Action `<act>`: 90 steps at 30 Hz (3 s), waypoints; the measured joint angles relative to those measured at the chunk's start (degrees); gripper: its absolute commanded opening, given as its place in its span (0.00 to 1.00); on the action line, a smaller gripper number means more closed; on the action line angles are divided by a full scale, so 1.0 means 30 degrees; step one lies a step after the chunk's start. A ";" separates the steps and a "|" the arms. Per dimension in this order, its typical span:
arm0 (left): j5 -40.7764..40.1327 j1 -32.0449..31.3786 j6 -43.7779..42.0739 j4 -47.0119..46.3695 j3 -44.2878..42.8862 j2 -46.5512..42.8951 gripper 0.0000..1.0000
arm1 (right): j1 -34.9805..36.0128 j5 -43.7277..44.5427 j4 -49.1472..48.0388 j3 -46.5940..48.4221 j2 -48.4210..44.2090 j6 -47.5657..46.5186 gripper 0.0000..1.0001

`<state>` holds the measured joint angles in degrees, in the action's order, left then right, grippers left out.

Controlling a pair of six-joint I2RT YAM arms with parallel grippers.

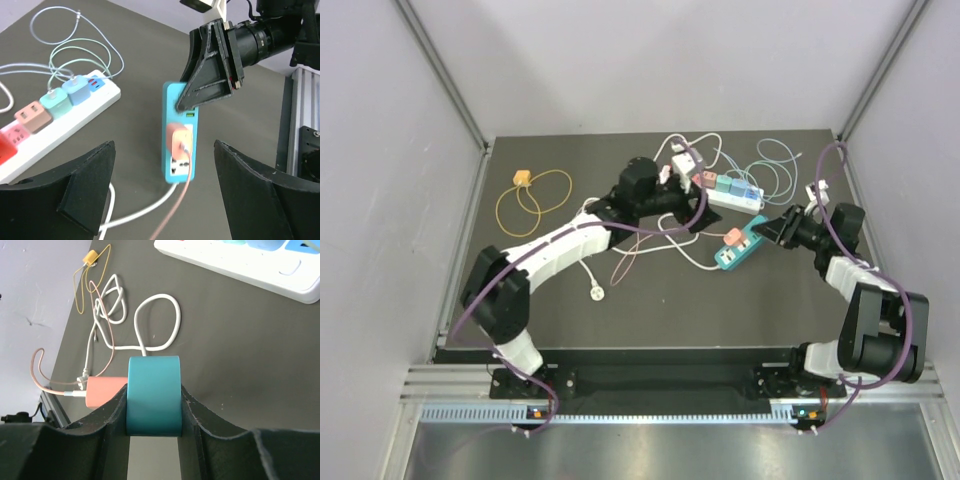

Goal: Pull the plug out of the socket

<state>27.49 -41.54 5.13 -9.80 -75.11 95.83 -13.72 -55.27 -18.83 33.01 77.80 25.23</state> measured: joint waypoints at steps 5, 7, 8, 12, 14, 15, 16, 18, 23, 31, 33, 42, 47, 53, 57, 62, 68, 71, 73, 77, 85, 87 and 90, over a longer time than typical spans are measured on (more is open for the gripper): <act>-0.1479 -0.1457 -0.0561 0.1450 -0.2922 0.2579 0.85 | 0.0291 0.0153 0.0372 0.0029 -0.0015 -0.0219 0.00; -0.2251 -0.1887 -0.0554 0.2645 -0.4503 0.3854 0.84 | 0.0291 0.0240 0.0517 0.0029 -0.0015 -0.0248 0.00; -0.2616 -0.2040 -0.0481 0.3242 -0.5224 0.4430 0.84 | 0.0291 0.0284 0.0576 0.0036 -0.0015 -0.0262 0.00; -0.3497 -0.2441 0.0044 0.5821 -0.7679 0.6346 0.83 | 0.0291 0.0393 0.0714 0.0036 -0.0015 -0.0277 0.00; -0.3628 -0.2484 0.0299 0.6710 -0.8153 0.6747 0.82 | 0.0291 0.0415 0.0780 0.0036 -0.0015 -0.0277 0.00; -0.3650 -0.2521 0.0393 0.7089 -0.8211 0.6827 0.82 | 0.0291 0.0423 0.0801 0.0044 -0.0015 -0.0284 0.00; -0.3672 -0.2550 0.0474 0.7424 -0.8247 0.6870 0.81 | 0.0291 0.0437 0.0867 0.0058 -0.0015 -0.0291 0.00; -0.3847 -0.2594 0.0612 0.8065 -0.8393 0.6943 0.81 | 0.0291 0.0488 0.1005 0.0182 -0.0015 -0.0350 0.00; -0.4750 -0.2973 0.0561 0.9304 -0.9165 0.7169 0.78 | 0.0313 0.0561 0.1086 0.0401 -0.0015 -0.0423 0.00; -0.6302 -0.4182 -0.0219 1.0389 -1.0273 0.8240 0.75 | 0.0328 0.0743 0.1297 0.0408 0.0000 -0.0423 0.00; -0.6659 -0.4401 -0.0459 1.0601 -1.0411 0.8444 0.70 | 0.0328 0.0758 0.1304 0.0408 0.0000 -0.0423 0.00; -0.8743 -0.4925 -0.1705 1.1315 -1.1052 0.9165 0.59 | 0.0328 0.0772 0.1304 0.0423 0.0211 -0.0415 0.00; -0.9457 -0.5020 -0.1916 1.1504 -1.1475 0.9544 0.40 | 0.0328 0.0903 0.1304 0.0430 0.0219 -0.0415 0.00; -0.9559 -0.5195 -0.2215 1.1890 -1.1919 0.9734 0.00 | 0.0357 0.1086 0.1290 0.0576 0.0219 -0.0430 0.00; -0.9544 -0.5187 -0.2200 1.1890 -1.1956 0.9763 0.00 | 0.0357 0.1129 0.1392 0.0641 0.0219 -0.0576 0.00; -0.9406 -0.5180 -0.2098 1.0775 -1.0579 0.9143 0.00 | 0.0423 0.1319 0.2171 0.0838 0.0189 -0.1100 0.00; -0.7876 -0.4619 -0.1005 0.9187 -0.7635 0.7198 0.00 | 0.0852 0.0903 0.3024 0.0911 -0.0182 -0.1290 0.00; -0.7074 -0.4313 -0.0554 0.8364 -0.6375 0.6331 0.00 | 0.1020 0.0590 0.3155 0.0933 -0.0342 -0.1224 0.00; -0.6601 -0.4160 -0.0168 0.7672 -0.5486 0.5785 0.00 | 0.1071 0.0357 0.3271 0.0933 -0.0430 -0.1151 0.00; -0.5399 -0.3723 0.0678 0.6266 -0.3810 0.4787 0.00 | 0.1268 0.0109 0.3621 0.0962 -0.0590 -0.0852 0.00; -0.4335 -0.3089 0.1413 0.5537 -0.1632 0.2543 0.00 | 0.1333 0.0561 0.3803 0.1151 -0.0809 -0.0947 0.00; -0.4444 -0.2455 0.1392 0.6426 -0.1311 0.1122 0.00 | 0.0656 0.1821 0.3796 0.1151 -0.0750 -0.1392 0.00; -0.4969 -0.1668 0.1093 0.6798 -0.1311 -0.0809 0.00 | 0.0211 0.2885 0.3745 0.1151 -0.0750 -0.1610 0.00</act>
<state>12.58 -46.54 8.40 10.59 -79.05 93.41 -13.08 -46.61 -7.60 36.47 75.55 20.40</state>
